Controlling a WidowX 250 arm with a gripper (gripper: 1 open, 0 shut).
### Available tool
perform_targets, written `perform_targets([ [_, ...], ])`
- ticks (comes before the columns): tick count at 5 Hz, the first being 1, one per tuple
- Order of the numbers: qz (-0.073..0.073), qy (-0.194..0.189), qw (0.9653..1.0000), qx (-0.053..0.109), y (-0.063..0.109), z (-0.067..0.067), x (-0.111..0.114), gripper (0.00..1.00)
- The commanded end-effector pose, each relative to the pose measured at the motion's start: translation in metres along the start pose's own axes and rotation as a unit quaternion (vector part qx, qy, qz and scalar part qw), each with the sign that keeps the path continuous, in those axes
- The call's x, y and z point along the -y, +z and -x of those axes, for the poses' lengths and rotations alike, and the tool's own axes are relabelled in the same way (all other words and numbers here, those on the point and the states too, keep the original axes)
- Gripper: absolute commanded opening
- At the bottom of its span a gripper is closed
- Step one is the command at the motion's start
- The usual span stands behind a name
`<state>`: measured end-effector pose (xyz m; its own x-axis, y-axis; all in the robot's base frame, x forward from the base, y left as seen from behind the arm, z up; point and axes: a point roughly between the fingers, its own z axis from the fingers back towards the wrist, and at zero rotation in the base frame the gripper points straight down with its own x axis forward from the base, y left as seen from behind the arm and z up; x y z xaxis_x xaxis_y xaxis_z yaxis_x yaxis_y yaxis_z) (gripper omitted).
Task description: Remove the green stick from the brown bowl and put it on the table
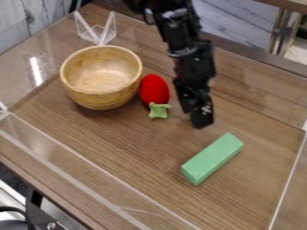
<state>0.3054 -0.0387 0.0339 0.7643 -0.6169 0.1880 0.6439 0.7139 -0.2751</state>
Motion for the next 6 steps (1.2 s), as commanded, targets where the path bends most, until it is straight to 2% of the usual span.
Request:
perform_targets([
  [1,-0.013,-0.013,0.9998,0.011,-0.005,-0.023,0.000,1.00],
  [3,-0.011,0.020,0.9997,0.009,-0.009,0.005,-0.003,1.00],
  [4,0.000,-0.018,0.9998,-0.009,-0.014,0.002,0.006,1.00],
  [5,0.012,-0.055,0.9981,-0.026,-0.019,0.000,0.014,1.00],
  [6,0.022,-0.078,0.9959,-0.040,-0.020,-0.002,0.012,1.00],
])
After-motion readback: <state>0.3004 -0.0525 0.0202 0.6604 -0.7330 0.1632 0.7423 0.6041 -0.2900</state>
